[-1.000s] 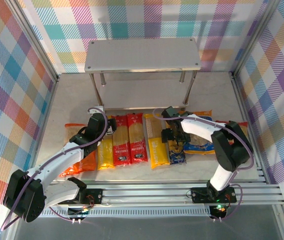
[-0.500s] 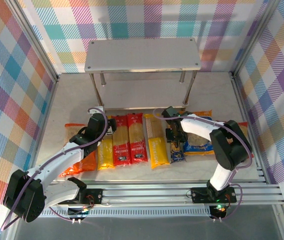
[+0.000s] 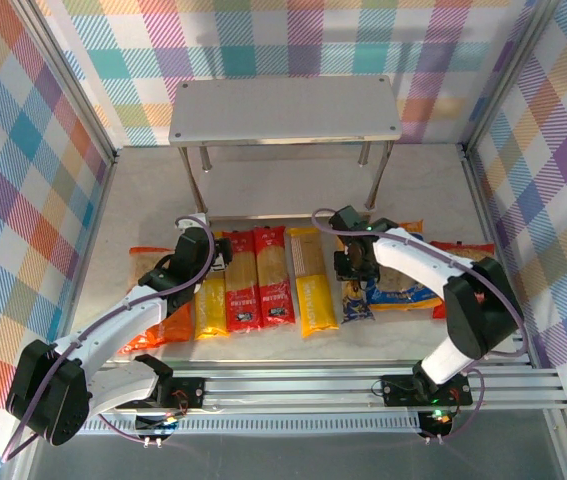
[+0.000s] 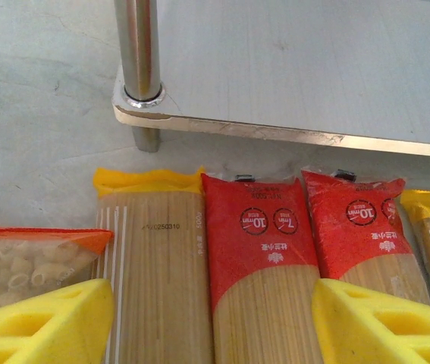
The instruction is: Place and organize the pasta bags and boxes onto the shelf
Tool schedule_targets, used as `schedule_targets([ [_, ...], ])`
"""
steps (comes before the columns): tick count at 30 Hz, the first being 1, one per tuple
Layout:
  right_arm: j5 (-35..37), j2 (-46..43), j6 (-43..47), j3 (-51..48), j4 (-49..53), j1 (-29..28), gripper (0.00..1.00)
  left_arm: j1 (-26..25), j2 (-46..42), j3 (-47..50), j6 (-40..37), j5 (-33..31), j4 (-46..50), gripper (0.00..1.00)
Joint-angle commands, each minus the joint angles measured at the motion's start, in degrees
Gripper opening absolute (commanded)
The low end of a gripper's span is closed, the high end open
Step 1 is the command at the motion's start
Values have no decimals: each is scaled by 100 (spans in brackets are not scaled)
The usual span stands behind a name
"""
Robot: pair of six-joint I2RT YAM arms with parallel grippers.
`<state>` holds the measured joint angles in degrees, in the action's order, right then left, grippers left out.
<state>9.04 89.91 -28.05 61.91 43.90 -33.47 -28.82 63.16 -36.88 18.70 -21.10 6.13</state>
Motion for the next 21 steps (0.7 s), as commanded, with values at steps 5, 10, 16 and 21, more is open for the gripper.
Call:
schedule_targets([
  [5, 678, -62, 556, 1065, 11, -19, 0, -54, -3, 133, 143, -7, -28, 69],
  [10, 990, 672, 1083, 2030, -238, 191, 0, -54, 10, 105, 161, 63, -64, 69],
  [16, 1253, 1692, 1578, 3353, -438, 468, 0, -57, -90, 102, 168, 54, -42, 69],
  [21, 1503, 2276, 1792, 4031, -543, 590, 0, -62, -187, 137, 161, -5, 52, 69],
])
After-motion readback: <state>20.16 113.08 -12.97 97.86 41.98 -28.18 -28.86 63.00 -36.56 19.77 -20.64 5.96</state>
